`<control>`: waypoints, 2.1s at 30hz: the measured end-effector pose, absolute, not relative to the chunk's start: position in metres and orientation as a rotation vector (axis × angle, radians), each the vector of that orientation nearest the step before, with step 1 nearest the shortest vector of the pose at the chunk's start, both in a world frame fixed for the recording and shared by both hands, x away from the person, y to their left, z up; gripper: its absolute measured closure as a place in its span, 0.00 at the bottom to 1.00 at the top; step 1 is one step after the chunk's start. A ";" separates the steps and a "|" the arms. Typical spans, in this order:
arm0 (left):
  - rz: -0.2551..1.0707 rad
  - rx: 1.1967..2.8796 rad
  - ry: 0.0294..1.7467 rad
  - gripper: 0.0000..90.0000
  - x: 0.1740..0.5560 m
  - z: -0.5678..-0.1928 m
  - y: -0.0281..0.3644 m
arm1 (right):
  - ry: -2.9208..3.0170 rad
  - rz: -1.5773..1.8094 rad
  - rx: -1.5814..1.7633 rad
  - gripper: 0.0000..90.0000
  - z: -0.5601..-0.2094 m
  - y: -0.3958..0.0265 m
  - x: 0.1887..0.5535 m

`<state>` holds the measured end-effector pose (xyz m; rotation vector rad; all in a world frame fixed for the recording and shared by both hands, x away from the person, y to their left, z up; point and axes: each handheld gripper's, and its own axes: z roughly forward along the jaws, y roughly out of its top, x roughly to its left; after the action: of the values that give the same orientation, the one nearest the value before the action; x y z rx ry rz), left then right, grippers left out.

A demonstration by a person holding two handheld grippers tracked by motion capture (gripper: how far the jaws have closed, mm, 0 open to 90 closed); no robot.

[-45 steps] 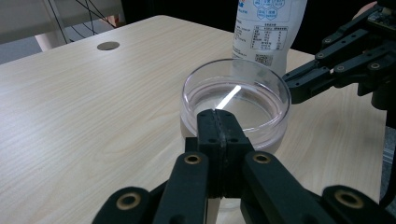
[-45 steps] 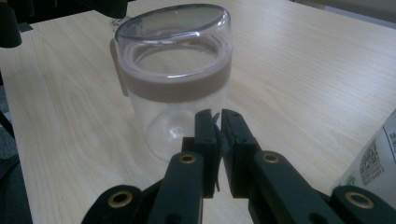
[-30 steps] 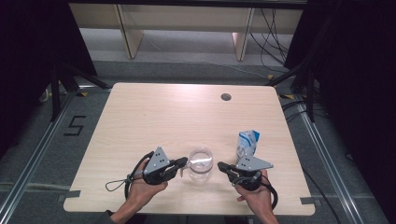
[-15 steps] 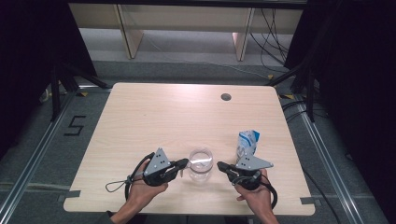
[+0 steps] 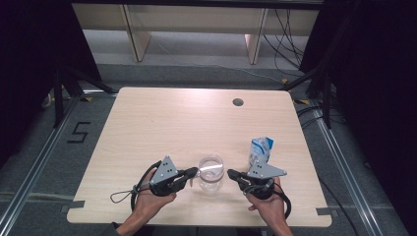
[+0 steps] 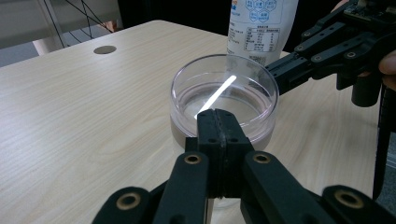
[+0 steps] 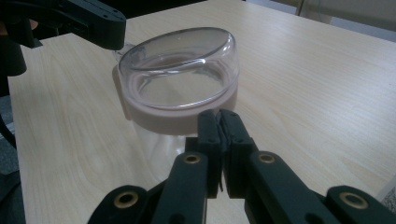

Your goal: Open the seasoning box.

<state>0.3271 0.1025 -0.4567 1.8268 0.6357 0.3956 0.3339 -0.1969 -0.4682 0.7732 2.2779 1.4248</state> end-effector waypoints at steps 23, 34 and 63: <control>0.403 1.796 0.626 0.99 0.326 -0.461 0.104 | 2.288 1.434 0.792 1.00 -0.469 -0.192 0.336; 0.399 1.785 0.628 0.99 0.325 -0.462 0.105 | 2.307 1.434 0.787 1.00 -0.467 -0.190 0.338; 0.346 1.755 0.624 0.70 0.323 -0.462 0.112 | 2.279 1.453 0.708 1.00 -0.451 -0.182 0.334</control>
<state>0.3226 0.1115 -0.4619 1.7546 0.6235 0.3459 0.3341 -0.1822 -0.4514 0.7081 2.2788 1.4532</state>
